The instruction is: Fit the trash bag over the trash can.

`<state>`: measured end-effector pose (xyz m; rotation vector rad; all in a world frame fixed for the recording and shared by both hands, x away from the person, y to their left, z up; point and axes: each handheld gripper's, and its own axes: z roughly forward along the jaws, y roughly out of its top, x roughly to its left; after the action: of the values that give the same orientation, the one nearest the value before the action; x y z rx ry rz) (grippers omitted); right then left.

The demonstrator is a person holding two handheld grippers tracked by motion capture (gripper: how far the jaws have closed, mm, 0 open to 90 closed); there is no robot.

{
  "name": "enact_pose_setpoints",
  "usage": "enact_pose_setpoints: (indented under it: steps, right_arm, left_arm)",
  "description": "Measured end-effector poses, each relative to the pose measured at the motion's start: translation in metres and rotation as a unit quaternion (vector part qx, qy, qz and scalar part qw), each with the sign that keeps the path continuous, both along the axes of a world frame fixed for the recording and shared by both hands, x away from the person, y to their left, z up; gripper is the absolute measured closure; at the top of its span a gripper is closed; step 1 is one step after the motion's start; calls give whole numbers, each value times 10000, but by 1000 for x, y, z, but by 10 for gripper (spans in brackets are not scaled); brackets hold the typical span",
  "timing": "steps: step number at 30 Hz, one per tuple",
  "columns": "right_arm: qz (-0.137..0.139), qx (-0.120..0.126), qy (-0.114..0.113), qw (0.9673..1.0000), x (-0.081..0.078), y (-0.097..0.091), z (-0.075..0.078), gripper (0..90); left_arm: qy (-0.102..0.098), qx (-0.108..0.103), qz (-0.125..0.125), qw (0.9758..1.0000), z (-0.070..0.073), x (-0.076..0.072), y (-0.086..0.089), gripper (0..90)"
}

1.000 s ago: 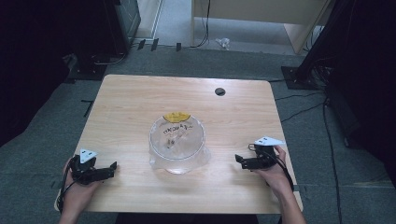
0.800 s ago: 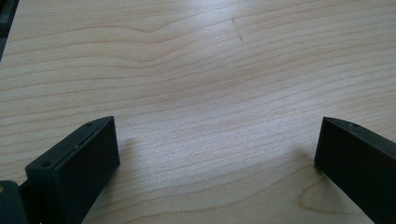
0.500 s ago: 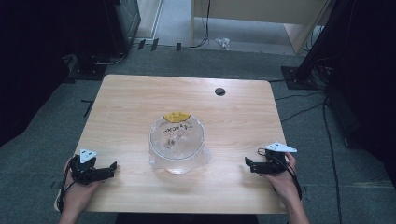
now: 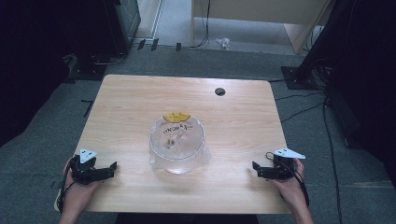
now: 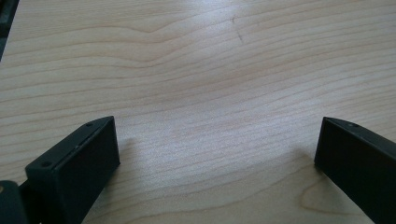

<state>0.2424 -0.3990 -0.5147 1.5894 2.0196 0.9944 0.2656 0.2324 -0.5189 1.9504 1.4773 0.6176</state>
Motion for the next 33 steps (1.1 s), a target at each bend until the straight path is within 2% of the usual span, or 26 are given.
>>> enact_pose_setpoints:
  steps: [11, 20, 27, 30, 33]
  right_arm:
    - [-172, -76, -11, 9998, -18, -13, -1, 0]
    - [-276, -100, 89, 9995, -30, -17, -8, 0]
    - [-366, -298, 8, 9989, -37, -18, -11, 0]
    - [-384, -524, 26, 9979, -39, -17, -11, 0]
    - [-456, -531, 39, 9975, -40, -17, -11, 0]
  left_arm:
    - [0, -1, 2, 10000, 0, 0, 0, 0]
    - [1, 0, 1, 10000, 0, 0, 0, 0]
    - [0, -4, 16, 10000, 0, 0, 0, 0]
    - [0, -4, 16, 10000, 0, 0, 0, 0]
    - [-1, -4, 16, 10000, 0, 0, 0, 0]
